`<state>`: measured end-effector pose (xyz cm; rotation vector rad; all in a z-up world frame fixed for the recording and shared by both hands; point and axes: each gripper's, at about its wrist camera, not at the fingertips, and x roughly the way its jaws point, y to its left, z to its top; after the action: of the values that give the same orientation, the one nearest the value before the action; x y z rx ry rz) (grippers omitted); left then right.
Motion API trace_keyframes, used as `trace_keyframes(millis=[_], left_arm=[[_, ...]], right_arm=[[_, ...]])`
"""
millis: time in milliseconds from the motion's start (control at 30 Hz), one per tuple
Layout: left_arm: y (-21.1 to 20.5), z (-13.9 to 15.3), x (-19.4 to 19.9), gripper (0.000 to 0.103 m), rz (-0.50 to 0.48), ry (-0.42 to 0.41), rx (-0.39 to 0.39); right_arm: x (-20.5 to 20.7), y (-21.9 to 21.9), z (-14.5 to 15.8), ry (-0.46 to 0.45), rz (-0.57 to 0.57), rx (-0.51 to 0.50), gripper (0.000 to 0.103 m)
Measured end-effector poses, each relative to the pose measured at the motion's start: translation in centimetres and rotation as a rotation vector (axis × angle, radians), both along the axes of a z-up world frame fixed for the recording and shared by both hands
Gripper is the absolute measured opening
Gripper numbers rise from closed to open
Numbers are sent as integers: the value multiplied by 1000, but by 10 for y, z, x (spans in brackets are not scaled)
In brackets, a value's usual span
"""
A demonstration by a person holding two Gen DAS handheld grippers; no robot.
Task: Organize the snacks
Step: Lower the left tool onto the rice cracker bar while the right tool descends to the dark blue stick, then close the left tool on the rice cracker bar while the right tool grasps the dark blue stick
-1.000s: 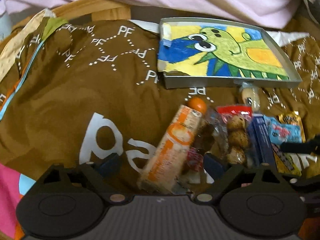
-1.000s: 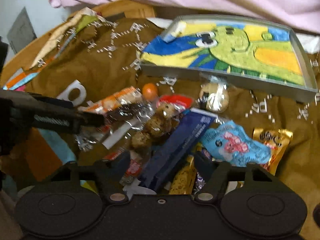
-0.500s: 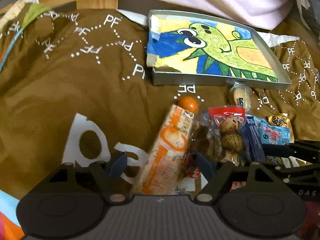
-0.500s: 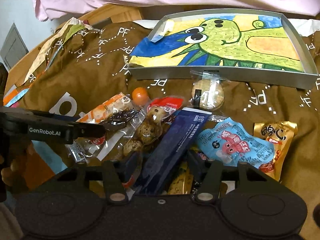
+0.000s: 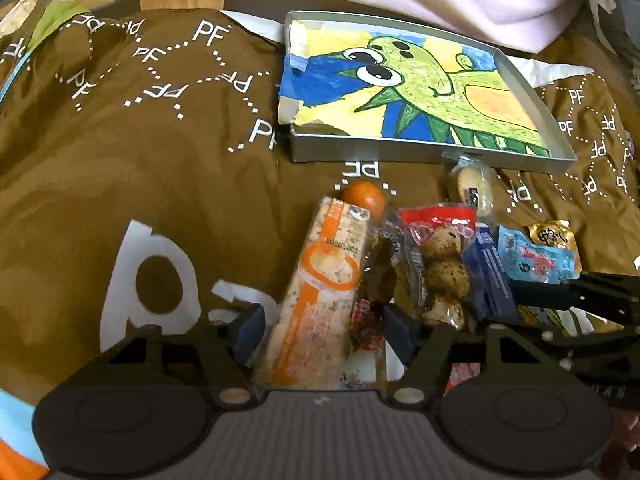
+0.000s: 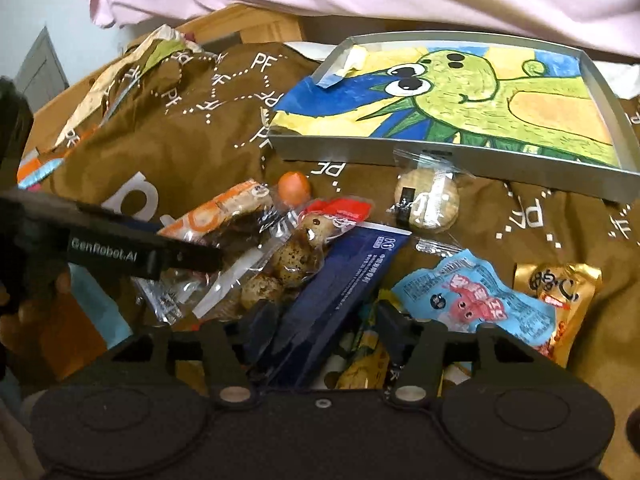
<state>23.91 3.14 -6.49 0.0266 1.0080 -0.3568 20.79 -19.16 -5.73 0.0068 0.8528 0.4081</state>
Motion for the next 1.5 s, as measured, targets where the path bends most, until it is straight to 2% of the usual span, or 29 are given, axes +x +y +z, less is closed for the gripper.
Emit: trace_keyframes(millis=[67,100,233,333,400,500,700,933,1100,1200,1300,1500], left_arm=[[-1,-1,3,72,-4,-7,2],[-1,-2,3,71,-5,-6,1],[-5,2,-2,59,-13,5,-14],[-7,4,-9,47,-15,58,-59],[-10,6,-14,47,-22,57,-53],[-10,8,-15,54,-14,41,-27],[6,15,-12,56,21,49,-57],[22,29,-22,72,37,26,-86],[33,29,-17,72,98,6,-102],[36,26,-15,72,123,-1,-85],[43,33,-16,72,144,-29,-118],[47,24,-9,71,185,11,-76]], right_arm=[[1,-1,0,6,-8,16,60],[1,-1,1,10,-13,26,55],[-3,-5,4,23,-24,57,42],[-5,-12,7,51,-38,103,38],[-5,-17,8,86,-46,146,38],[-4,-21,8,121,-35,195,40],[0,-22,6,163,-27,257,42],[2,-24,3,181,-25,269,43],[1,-22,3,173,-25,260,43],[1,-23,2,177,-26,263,44],[2,-24,2,181,-25,269,43],[0,-23,4,182,-14,283,42]])
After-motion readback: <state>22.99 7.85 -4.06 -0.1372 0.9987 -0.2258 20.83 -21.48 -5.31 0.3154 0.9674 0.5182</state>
